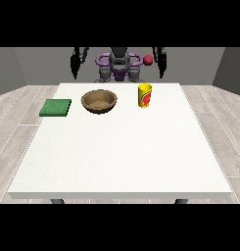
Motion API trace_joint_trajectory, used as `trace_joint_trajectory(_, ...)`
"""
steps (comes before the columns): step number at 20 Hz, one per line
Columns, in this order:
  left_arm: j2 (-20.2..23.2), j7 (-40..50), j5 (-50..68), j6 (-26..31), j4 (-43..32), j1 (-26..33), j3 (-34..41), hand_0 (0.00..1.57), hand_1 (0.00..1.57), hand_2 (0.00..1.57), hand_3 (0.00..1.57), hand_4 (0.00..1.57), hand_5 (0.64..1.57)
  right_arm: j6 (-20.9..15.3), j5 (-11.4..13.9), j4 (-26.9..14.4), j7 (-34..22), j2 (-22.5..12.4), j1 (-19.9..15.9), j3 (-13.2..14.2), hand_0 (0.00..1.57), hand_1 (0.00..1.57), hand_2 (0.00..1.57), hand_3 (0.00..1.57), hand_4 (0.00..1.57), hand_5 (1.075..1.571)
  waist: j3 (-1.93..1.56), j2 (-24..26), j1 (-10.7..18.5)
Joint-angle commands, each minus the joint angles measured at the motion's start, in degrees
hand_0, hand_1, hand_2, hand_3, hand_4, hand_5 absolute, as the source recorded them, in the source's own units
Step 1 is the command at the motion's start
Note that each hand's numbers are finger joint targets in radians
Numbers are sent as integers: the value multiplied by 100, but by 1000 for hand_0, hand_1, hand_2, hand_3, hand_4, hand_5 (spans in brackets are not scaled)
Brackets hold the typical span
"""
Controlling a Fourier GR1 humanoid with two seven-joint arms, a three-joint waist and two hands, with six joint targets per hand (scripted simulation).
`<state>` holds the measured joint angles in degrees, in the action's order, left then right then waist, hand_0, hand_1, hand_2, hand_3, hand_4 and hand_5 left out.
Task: Pick the cup and pour the ball into the bowl, then pick the bowl and place it on the pad
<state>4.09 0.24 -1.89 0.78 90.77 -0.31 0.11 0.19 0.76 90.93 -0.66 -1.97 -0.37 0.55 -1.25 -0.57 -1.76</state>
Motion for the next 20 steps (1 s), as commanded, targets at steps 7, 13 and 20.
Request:
trace_joint_trajectory(7,110,909,997,169,815,-307,630,0,0,0,0,0,1557,814,-960,529,-525,-778,120,720,0,0,0,0,0,1569,119,1362,-23)
trace_joint_trajectory(13,439,693,1469,491,1011,-346,1085,0,0,0,0,0,1548,1295,-1503,431,-225,-1224,59,1400,0,0,0,0,0,1571,125,643,97)
trace_joint_trajectory(20,586,240,1391,504,458,-822,1300,0,0,0,0,0,1539,1175,-1200,391,39,-965,-126,1213,0,0,0,0,0,1569,125,124,6)
